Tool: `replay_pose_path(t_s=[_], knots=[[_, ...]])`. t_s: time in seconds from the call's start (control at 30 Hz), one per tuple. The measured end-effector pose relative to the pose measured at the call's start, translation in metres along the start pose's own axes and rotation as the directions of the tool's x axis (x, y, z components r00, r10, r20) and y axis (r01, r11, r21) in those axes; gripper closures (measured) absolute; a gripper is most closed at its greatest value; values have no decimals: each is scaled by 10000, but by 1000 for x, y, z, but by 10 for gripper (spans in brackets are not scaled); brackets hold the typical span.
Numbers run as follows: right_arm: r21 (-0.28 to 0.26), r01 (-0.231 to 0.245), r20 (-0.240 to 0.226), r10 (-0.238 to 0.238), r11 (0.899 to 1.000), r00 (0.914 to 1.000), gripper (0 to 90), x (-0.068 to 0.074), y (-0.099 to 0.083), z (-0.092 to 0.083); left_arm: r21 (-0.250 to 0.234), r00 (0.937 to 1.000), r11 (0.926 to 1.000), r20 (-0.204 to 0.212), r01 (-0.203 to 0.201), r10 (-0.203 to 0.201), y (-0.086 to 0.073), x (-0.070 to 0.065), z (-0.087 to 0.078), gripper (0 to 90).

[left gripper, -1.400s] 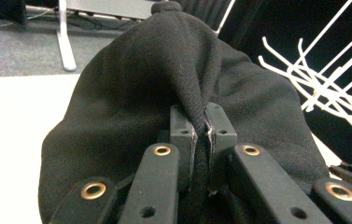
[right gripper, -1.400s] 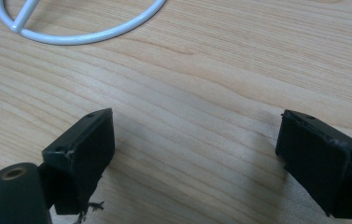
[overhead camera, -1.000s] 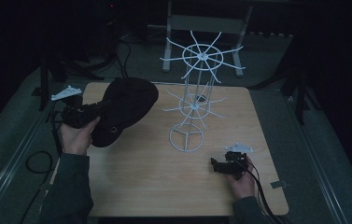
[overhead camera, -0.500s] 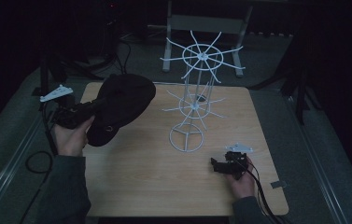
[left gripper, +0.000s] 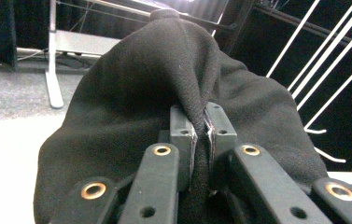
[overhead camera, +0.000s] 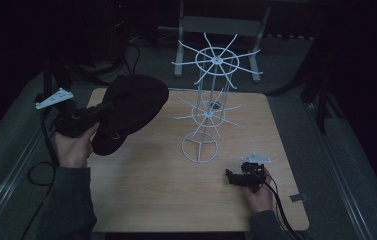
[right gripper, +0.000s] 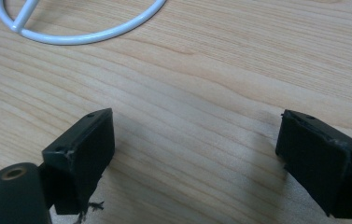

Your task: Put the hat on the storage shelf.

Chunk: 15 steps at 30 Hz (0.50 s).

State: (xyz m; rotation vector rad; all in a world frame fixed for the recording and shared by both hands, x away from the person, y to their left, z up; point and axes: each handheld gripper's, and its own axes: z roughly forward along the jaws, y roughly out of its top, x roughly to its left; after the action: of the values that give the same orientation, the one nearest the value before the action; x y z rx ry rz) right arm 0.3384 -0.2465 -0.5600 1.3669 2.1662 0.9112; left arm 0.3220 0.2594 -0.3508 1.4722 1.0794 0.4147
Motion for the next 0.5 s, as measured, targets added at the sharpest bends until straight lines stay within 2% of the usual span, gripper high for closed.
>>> replay_pose_path(t_s=[0.3, 0.5], knots=[[-2, 8, -1, -8, 10000, 10000, 115, 0, 0, 0, -152, 10000, 9999, 91, -29, 30, 2, -4, -3, 850], [-2, 11, 0, -11, 10000, 10000, 114, 0, 0, 0, -311, 9995, 9995, 300, -3, 12, 4, -8, -4, 851]])
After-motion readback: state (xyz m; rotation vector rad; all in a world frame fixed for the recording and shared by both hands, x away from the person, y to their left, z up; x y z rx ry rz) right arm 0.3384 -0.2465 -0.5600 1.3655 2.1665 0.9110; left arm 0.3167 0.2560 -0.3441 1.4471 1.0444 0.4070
